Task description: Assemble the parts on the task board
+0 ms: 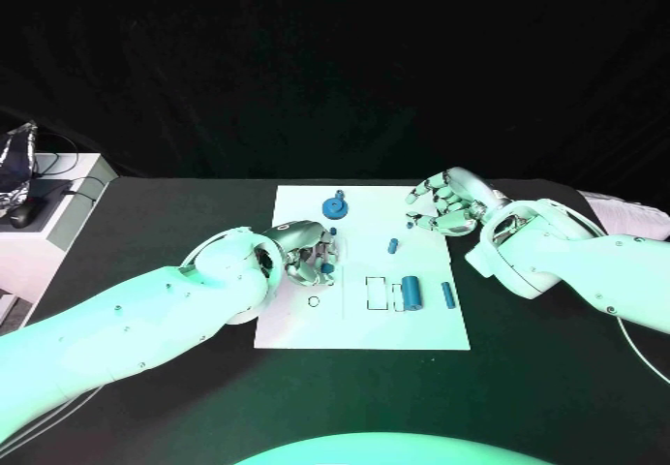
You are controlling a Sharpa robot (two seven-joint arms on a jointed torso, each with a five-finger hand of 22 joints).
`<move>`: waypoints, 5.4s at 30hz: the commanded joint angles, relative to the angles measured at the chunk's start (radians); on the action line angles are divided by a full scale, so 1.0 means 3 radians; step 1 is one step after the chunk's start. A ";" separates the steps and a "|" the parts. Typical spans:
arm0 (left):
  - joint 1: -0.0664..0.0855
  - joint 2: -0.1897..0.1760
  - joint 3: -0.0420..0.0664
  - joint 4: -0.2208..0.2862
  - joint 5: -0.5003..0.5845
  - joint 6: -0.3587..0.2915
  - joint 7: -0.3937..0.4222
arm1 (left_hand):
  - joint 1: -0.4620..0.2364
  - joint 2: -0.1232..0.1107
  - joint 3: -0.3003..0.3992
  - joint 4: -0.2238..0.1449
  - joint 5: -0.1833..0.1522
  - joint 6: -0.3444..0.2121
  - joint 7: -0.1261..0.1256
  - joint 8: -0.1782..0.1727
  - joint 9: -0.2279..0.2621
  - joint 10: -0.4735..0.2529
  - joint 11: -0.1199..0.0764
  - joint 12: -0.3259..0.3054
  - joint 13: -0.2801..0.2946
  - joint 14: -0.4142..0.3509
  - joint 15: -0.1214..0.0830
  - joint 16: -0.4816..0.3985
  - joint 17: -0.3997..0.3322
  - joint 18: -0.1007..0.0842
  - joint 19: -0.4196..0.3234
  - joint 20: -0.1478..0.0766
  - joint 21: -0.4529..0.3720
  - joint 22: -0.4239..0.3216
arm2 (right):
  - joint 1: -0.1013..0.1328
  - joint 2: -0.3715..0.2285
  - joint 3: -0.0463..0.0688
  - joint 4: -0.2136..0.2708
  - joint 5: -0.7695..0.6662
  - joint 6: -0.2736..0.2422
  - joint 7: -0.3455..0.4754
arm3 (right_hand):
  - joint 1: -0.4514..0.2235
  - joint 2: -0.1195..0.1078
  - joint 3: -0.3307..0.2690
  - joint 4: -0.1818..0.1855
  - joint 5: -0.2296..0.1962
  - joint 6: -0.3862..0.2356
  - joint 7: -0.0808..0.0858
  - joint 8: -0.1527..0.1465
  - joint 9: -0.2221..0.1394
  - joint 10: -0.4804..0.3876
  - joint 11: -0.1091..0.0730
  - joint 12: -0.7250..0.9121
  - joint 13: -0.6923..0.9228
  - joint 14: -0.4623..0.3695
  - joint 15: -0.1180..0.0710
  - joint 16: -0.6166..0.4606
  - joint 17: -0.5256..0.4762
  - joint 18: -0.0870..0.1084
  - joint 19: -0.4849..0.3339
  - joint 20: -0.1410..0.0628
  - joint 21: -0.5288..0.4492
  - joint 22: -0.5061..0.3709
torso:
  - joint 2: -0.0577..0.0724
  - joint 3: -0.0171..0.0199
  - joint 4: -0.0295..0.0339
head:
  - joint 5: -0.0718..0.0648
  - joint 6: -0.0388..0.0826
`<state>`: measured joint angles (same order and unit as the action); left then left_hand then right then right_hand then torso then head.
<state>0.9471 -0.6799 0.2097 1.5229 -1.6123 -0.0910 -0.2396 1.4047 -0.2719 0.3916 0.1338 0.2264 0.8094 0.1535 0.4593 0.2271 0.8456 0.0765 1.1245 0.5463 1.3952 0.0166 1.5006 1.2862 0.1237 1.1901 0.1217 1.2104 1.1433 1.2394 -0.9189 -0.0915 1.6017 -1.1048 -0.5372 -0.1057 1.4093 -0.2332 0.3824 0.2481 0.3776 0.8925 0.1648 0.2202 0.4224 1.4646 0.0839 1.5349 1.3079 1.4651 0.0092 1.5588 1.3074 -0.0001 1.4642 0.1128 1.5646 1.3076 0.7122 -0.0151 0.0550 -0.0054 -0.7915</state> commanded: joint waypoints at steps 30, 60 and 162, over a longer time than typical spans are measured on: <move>0.0004 0.0070 0.0000 -0.0036 -0.0261 0.0184 -0.0329 | 0.0168 0.0065 0.0135 0.0061 -0.0006 0.0049 -0.0033 0.0128 -0.0054 0.0334 -0.0023 0.0521 0.0543 0.0201 -0.0012 0.0106 0.0282 -0.0064 0.0216 -0.0021 0.0230 0.0245 | -0.0002 0.0009 0.0000 0.0003 -0.0042 0.0026 0.0017 | -0.0030 0.0004 0.0024 -0.0009 0.0008 -0.0002 -0.0009 0.0012 0.0005 0.0238 -0.0022 0.0006 0.0763 0.0315 -0.0021 -0.0011 0.0725 0.0000 0.0355 -0.0025 0.0021 0.0877 | 0.0003 -0.0006 0.0005 | -0.0013 -0.0032; 0.0005 0.0051 0.0000 -0.0044 -0.0190 0.0031 -0.0290 | 0.0223 0.0281 0.0459 0.0082 -0.0042 0.0359 -0.0127 0.0310 -0.0063 0.0591 -0.0123 0.0628 0.0777 0.0286 -0.0100 0.0128 0.0396 -0.0089 0.0309 -0.0091 0.0333 0.0356 | -0.0002 0.0008 0.0000 0.0004 -0.0045 0.0019 0.0020 | -0.0030 0.0004 0.0024 -0.0009 0.0008 -0.0002 -0.0009 0.0012 0.0005 0.0238 -0.0022 0.0006 0.0763 0.0315 -0.0021 -0.0011 0.0725 0.0000 0.0355 -0.0025 0.0021 0.0877 | -0.0001 -0.0005 0.0007 | -0.0014 -0.0034; -0.0078 -0.0210 0.0134 -0.0652 0.2102 -0.0535 0.0657 | -0.0053 0.0254 0.0731 -0.0172 -0.0049 0.0427 -0.0104 0.0048 -0.0124 0.0077 -0.0103 -0.0527 -0.0134 -0.0124 -0.0085 -0.0074 -0.0302 0.0011 -0.0068 -0.0078 -0.0048 0.0019 | -0.0017 -0.0013 0.0000 0.0000 -0.0065 0.0017 0.0012 | -0.0052 0.0000 0.0045 -0.0020 0.0006 -0.0001 -0.0011 0.0023 0.0006 0.0241 -0.0024 0.0008 0.0765 0.0316 -0.0023 -0.0010 0.0728 0.0000 0.0355 -0.0028 0.0021 0.0877 | 0.0002 -0.0004 0.0002 | 0.0039 -0.0019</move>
<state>0.9238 -0.7463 0.2490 1.3268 -0.9760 -0.2660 -0.0417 1.3959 -0.1961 0.6126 0.0763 0.2054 0.9351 0.1252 0.4674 0.1712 0.8714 0.0461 0.9687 0.5068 1.3514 -0.0108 1.4746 1.1967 0.1236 1.1699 0.1017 1.1936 1.1488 1.2348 -0.9227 -0.0916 1.6004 -1.1131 -0.5371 -0.1067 1.4014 -0.2332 0.3906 0.2399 0.3776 0.8925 0.1648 0.2202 0.4232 1.4646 0.0839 1.5349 1.3076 1.4651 0.0092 1.5588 1.3073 -0.0001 1.4642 0.1128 1.5646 1.3073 0.7130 -0.0170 0.0557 0.0071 -0.7962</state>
